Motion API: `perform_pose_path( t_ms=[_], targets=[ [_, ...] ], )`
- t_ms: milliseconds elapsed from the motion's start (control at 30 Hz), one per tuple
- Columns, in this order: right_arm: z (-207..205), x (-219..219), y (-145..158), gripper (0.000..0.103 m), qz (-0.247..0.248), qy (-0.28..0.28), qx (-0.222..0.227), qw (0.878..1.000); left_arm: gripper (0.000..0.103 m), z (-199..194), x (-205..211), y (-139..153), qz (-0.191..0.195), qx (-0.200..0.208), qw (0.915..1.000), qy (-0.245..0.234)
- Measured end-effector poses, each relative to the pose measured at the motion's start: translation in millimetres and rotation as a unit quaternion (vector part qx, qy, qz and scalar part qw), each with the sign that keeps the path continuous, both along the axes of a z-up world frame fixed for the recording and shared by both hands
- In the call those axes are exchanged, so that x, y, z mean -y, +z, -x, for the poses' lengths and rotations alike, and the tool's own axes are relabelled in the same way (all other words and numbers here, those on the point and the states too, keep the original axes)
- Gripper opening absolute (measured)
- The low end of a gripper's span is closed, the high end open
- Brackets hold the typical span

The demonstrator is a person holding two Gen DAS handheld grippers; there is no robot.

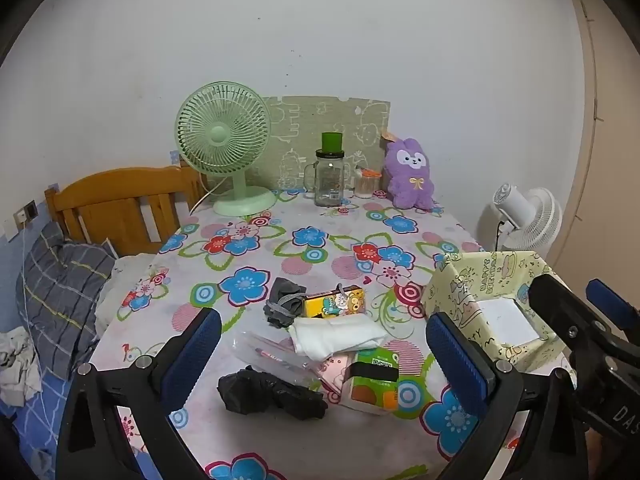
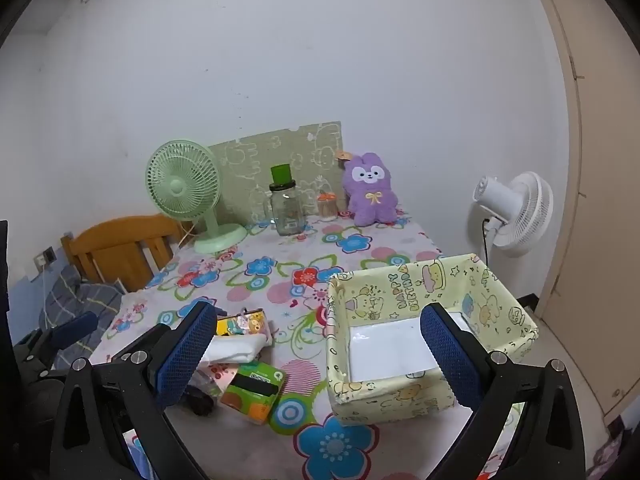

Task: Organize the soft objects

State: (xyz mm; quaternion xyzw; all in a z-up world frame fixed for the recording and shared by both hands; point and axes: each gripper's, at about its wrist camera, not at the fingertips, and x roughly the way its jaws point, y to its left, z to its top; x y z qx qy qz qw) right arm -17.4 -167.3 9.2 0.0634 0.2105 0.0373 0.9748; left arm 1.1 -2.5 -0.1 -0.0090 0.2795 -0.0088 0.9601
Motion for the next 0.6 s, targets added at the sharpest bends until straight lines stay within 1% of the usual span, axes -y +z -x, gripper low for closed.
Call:
perform_pose_path(
  t_ms=[33, 200, 233, 267, 300, 400, 433, 533, 600],
  targets=[
    [-1, 0, 0, 0.103, -0.001, -0.001, -0.003, 1.000, 0.103, -5, -4, -2, 0.006, -0.010, 0.9999, 0.001],
    [-3, -2, -3, 0.103, -0.002, -0.013, -0.014, 1.000, 0.103, -5, -4, -4, -0.001, 0.007, 1.0000, 0.006],
    [-7, -2, -5, 0.103, -0.003, 0.007, -0.010, 1.000, 0.103, -5, -4, -4, -0.002, 0.008, 0.9999, 0.007],
    [-7, -3, -5, 0.103, -0.003, 0.006, -0.011, 1.000, 0.103, 0, -6, -5, -0.003, 0.017, 0.9998, 0.002],
    [-8, 0, -1, 0.103, -0.010, 0.007, -0.013, 1.000, 0.103, 1, -4, -3, -0.003, 0.017, 0.9999, 0.002],
    [-7, -9, -5, 0.103, -0.001, 0.005, -0.012, 1.000, 0.103, -2, -1, -2, -0.001, 0.012, 0.9999, 0.002],
    [-9, -4, -9, 0.103, -0.006, 0.004, -0.012, 1.000, 0.103, -2, 0, -2, -0.001, 0.011, 0.9999, 0.002],
    [-8, -7, -12, 0.103, -0.005, 0.002, -0.015, 1.000, 0.102, -5, 0, -2, -0.001, 0.007, 1.0000, 0.000],
    [-12, -3, -8, 0.103, -0.008, 0.000, -0.019, 1.000, 0.101, -7, 2, -2, -0.001, 0.006, 1.0000, -0.002]
  ],
)
